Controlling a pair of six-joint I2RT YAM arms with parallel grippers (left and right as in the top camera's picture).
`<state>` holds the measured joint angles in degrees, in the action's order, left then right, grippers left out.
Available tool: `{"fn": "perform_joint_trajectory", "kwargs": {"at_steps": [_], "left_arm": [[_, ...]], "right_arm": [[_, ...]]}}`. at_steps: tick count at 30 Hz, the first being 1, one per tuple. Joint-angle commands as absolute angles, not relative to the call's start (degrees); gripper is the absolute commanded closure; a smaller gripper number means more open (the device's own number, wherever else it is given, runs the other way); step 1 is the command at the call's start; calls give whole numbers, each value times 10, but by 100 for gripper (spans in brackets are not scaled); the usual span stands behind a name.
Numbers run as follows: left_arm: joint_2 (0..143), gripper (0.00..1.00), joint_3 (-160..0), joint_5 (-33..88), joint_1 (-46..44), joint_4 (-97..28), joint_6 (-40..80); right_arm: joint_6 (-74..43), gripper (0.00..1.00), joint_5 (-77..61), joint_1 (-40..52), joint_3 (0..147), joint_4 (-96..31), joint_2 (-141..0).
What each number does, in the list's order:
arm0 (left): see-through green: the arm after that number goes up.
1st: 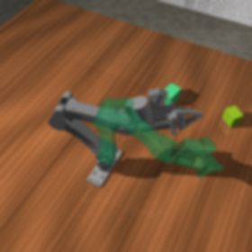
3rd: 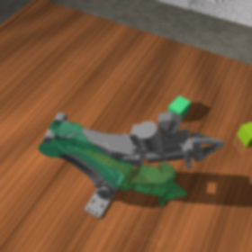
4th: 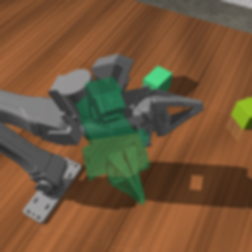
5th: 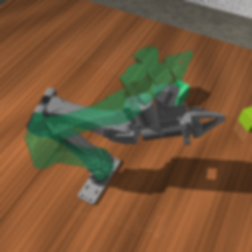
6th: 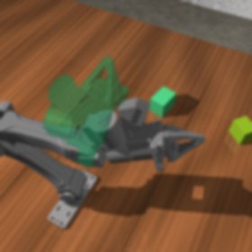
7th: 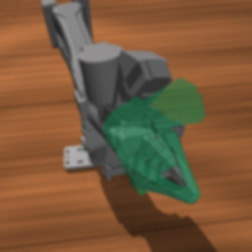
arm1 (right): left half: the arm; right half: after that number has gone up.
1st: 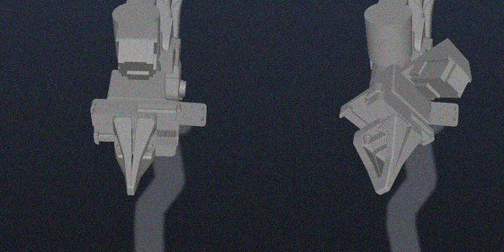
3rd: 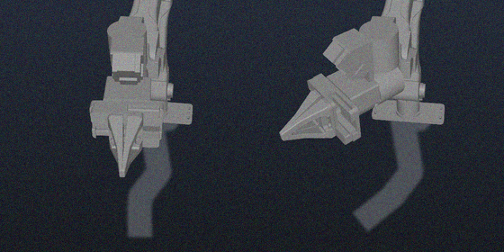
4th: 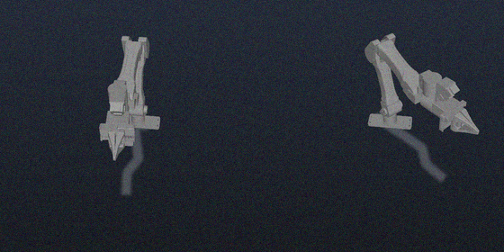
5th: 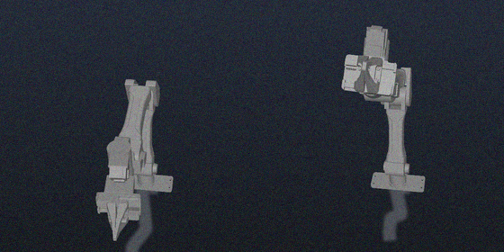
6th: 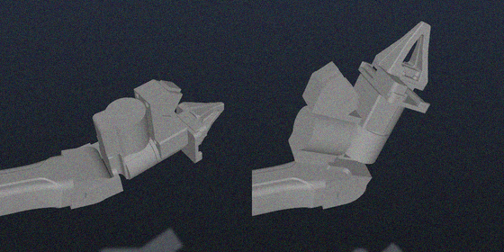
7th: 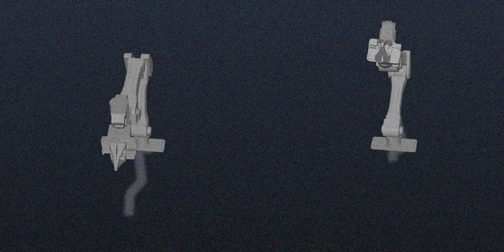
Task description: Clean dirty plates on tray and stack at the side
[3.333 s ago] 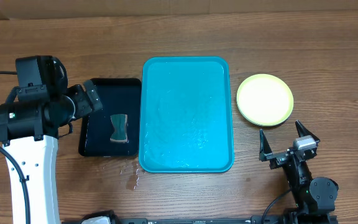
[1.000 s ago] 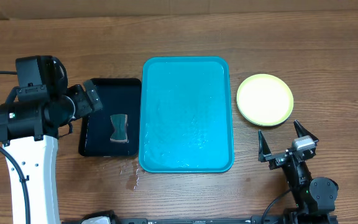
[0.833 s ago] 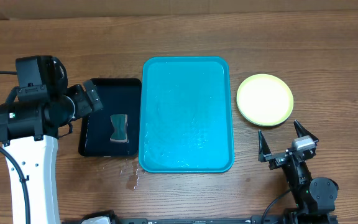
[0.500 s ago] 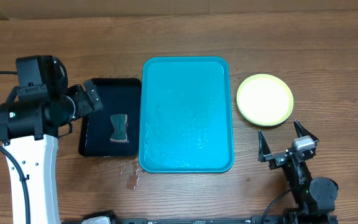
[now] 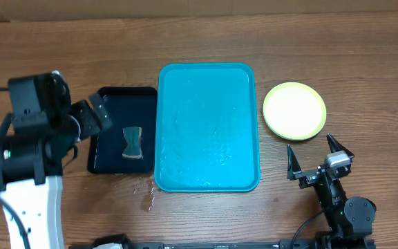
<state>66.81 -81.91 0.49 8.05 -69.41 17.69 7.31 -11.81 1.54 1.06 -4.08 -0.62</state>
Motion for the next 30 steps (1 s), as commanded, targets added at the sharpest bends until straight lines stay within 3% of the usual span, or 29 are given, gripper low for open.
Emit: {"fn": "perform_joint_trajectory", "kwargs": {"at_steps": [1, 15, 24, 30], "left_arm": [[638, 0, -789, -4, 60, -694, 182], [483, 0, -628, -47, 32, -575, 185], [322, 0, -515, 40, 30, -183, 200], [213, 0, -432, 58, 27, 0, 200]], "right_arm": [[74, 0, -120, 15, 4, -37, -2], [74, 0, -121, 15, 4, -37, -2], [74, 0, -121, 15, 4, -37, -2], [74, 0, -121, 15, 4, -37, -2]]}}
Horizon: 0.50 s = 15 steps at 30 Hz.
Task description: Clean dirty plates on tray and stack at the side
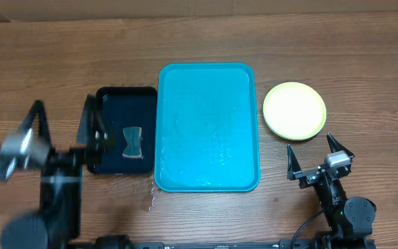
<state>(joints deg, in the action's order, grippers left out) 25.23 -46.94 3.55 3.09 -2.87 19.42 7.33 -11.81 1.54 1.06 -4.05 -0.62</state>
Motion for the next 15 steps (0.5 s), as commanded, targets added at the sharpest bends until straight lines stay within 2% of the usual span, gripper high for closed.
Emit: {"fn": "perform_joint_trajectory", "kwargs": {"at_steps": [1, 15], "left_arm": [[194, 0, -415, 56, 26, 24, 199], [1, 0, -185, 54, 25, 245, 200]], "right_arm": [[74, 0, -121, 15, 4, -37, -2], [74, 0, -121, 15, 4, -37, -2]]}}
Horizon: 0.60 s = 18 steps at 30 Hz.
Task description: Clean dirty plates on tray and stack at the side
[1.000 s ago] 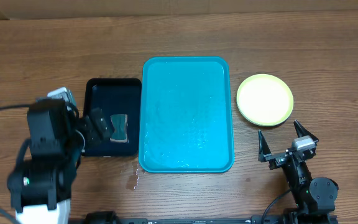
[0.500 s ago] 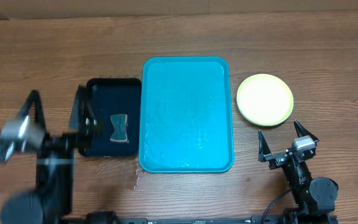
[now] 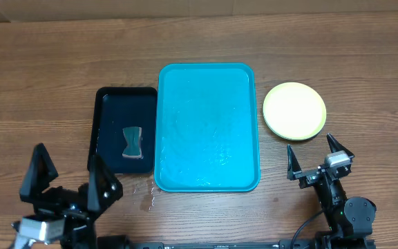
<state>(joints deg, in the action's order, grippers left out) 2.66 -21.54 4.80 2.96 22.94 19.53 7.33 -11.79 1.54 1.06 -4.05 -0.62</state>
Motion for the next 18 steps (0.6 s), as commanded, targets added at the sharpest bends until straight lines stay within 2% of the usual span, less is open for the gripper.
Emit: {"fn": "perform_joint_trajectory", "kwargs": {"at_steps": [1, 18], "left_arm": [[2, 0, -175, 55, 25, 262, 200], [2, 0, -43, 56, 25, 272, 215]], "right_arm": [[74, 0, -121, 15, 4, -37, -2], [74, 0, -121, 15, 4, -37, -2]]}}
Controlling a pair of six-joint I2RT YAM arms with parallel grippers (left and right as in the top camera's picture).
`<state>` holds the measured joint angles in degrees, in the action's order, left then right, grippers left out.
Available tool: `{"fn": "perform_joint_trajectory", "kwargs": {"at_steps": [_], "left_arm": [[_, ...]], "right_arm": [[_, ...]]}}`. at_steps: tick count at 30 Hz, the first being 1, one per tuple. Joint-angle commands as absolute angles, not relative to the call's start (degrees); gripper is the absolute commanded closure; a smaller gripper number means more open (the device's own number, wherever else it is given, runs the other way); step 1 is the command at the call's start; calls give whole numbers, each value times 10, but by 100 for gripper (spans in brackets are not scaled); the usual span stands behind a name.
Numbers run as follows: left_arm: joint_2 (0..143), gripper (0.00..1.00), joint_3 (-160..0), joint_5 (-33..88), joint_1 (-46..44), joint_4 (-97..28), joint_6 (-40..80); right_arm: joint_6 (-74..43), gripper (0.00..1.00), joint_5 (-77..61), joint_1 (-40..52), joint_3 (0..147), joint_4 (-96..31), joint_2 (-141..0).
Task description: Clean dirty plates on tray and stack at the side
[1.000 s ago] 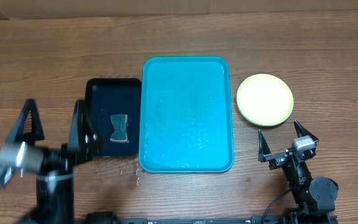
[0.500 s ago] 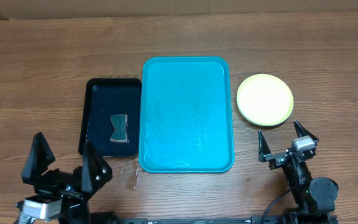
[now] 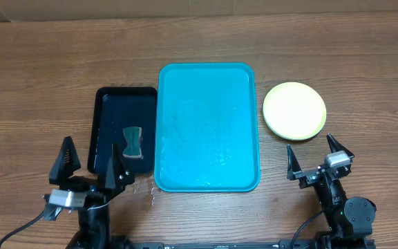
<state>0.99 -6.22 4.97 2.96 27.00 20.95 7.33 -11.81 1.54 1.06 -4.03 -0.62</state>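
A large turquoise tray point(image 3: 208, 124) lies in the middle of the table with a wet sheen and no plates on it. To its right sits a pale yellow-green plate point(image 3: 294, 110) on the wood. A small dark tray point(image 3: 109, 111) to the left holds a grey sponge point(image 3: 135, 141). My left gripper point(image 3: 88, 162) is open near the table's front edge, just below the dark tray's near left corner. My right gripper point(image 3: 316, 155) is open near the front edge, below the plate, with nothing between its fingers.
A few water drops point(image 3: 147, 194) mark the wood in front of the dark tray. A cardboard edge point(image 3: 185, 7) runs along the back of the table.
My left gripper, open, has moved a little right and farther from the front edge, closer to the dark tray's near corner. The right arm, plate and sponge have not moved.
My left arm was raised high at the far left beside the dark tray. Then it was lower and blurred at the left. Then it stood open at the front left edge, and now rests open just below the dark tray. The right arm stayed still throughout.
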Motion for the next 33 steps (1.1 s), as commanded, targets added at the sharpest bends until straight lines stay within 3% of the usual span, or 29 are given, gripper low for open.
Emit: {"fn": "perform_joint_trajectory", "kwargs": {"at_steps": [1, 6, 19, 33], "left_arm": [[2, 0, -35, 56, 25, 271, 215], [2, 0, -3, 54, 25, 263, 214], [2, 0, -3, -20, 25, -36, 201], [2, 0, -3, 24, 25, -44, 81]], "right_arm": [[74, 0, -121, 15, 4, -37, -2], [74, 0, -121, 15, 4, -37, -2], [74, 0, -121, 15, 4, -37, -2], [74, 0, -121, 15, 4, -37, -2]]}}
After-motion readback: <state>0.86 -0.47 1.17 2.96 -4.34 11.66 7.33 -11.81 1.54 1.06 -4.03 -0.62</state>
